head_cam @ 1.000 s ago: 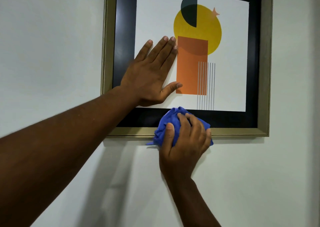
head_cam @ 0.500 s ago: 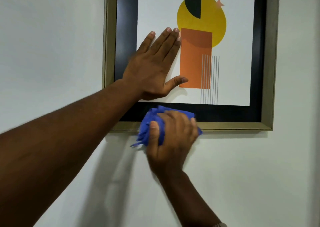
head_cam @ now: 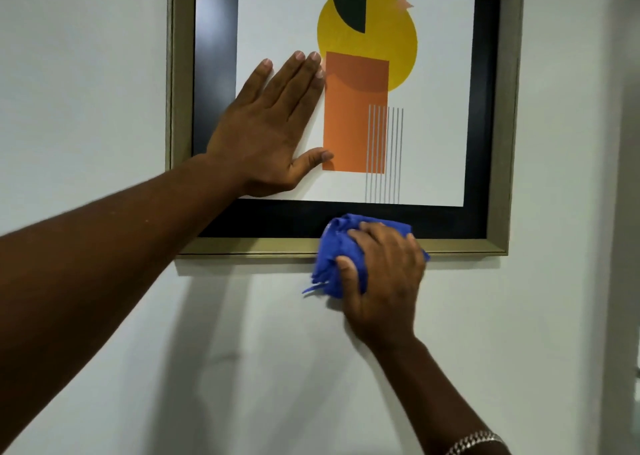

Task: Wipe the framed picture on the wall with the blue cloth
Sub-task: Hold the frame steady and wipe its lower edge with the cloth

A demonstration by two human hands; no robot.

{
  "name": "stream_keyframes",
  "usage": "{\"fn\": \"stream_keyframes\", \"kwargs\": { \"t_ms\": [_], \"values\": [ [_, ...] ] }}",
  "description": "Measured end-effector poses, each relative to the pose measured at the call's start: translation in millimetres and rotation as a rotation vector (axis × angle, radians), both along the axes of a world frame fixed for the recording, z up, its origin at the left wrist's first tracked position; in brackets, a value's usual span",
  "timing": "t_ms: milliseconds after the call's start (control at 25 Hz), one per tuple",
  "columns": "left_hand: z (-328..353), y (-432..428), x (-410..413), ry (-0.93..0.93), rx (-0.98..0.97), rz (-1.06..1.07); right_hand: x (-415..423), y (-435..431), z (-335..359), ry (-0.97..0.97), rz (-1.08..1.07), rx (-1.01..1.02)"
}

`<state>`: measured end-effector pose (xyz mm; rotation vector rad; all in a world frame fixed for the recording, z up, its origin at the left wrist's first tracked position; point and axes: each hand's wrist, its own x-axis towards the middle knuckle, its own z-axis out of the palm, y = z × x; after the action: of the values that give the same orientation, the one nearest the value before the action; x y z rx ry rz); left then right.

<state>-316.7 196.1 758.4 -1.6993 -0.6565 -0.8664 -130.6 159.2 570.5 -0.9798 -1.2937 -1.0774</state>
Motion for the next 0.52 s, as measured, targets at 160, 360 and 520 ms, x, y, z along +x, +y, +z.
{"fn": "stream_keyframes", "kwargs": {
  "t_ms": [160, 360, 520],
  "values": [
    [-19, -23, 10, -0.091, -0.18, -0.008, 32, -24, 3, -0.005, 0.066, -0.168],
    [-86, -73, 33, -0.183, -0.261, -0.164, 57, -54, 15, -0.06, 0.422, -0.456],
    [-136, -99, 76, -0.295, -0.439, -0.137, 70, -64, 23, -0.065, 0.443, -0.521]
  ]
}}
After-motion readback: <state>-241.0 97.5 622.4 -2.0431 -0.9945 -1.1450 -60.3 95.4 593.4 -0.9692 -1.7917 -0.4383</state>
